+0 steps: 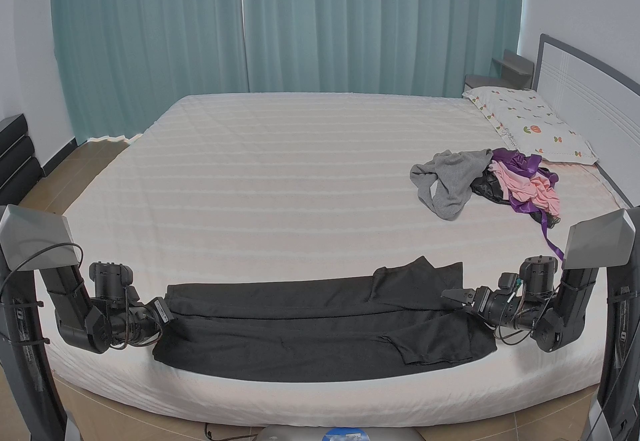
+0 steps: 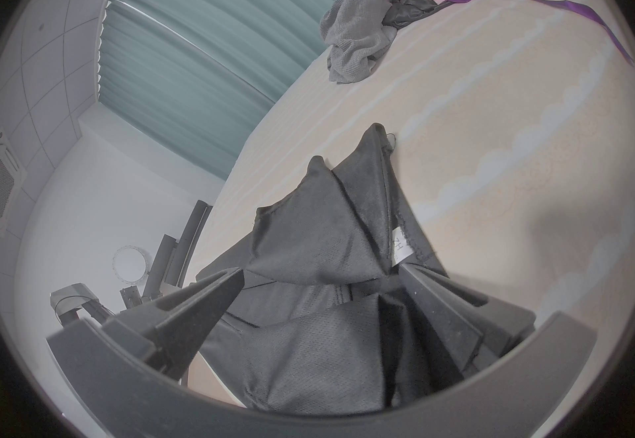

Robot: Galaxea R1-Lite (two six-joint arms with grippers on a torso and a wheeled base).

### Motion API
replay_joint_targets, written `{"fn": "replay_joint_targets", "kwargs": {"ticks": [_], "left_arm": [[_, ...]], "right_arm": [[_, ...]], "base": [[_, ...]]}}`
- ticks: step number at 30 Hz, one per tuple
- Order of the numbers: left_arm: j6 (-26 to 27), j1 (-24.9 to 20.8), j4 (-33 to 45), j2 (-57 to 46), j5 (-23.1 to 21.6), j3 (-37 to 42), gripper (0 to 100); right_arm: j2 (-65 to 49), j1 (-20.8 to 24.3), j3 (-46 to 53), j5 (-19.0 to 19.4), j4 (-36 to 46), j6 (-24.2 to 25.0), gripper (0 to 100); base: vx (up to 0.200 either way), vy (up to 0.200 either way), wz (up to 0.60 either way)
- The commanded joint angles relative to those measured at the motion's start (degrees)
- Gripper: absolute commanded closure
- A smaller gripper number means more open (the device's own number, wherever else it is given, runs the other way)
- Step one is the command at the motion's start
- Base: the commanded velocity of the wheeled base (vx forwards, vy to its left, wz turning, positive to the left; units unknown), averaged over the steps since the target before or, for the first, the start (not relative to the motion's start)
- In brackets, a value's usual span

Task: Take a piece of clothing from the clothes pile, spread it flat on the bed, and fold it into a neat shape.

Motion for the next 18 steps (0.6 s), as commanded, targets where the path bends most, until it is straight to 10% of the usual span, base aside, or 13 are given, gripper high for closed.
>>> {"fn": "replay_joint_targets", "kwargs": {"ticks": [1, 6, 7, 18], "left_arm": [[-0.02, 0.02, 0.0, 0.09, -0.01, -0.07, 100], [-0.02, 0.02, 0.0, 0.09, -0.01, -0.07, 100], [-0.02, 0.02, 0.0, 0.09, -0.01, -0.07, 100], [-0.02, 0.02, 0.09, 0.01, -0.01, -0.16, 100]], "right_arm": [[0.44, -0.5, -0.29, 0.25, -0.02, -0.54, 0], [1.41, -0.58, -0.38, 0.6, -0.02, -0.8, 0], [1.5, -0.58, -0.29, 0.6, -0.02, -0.89, 100], [1.94, -2.17, 1.29, 0.78, -0.1, -3.88, 100]], "base": [[0.0, 0.0, 0.0], [0.0, 0.0, 0.0], [0.0, 0.0, 0.0], [0.0, 0.0, 0.0]]}}
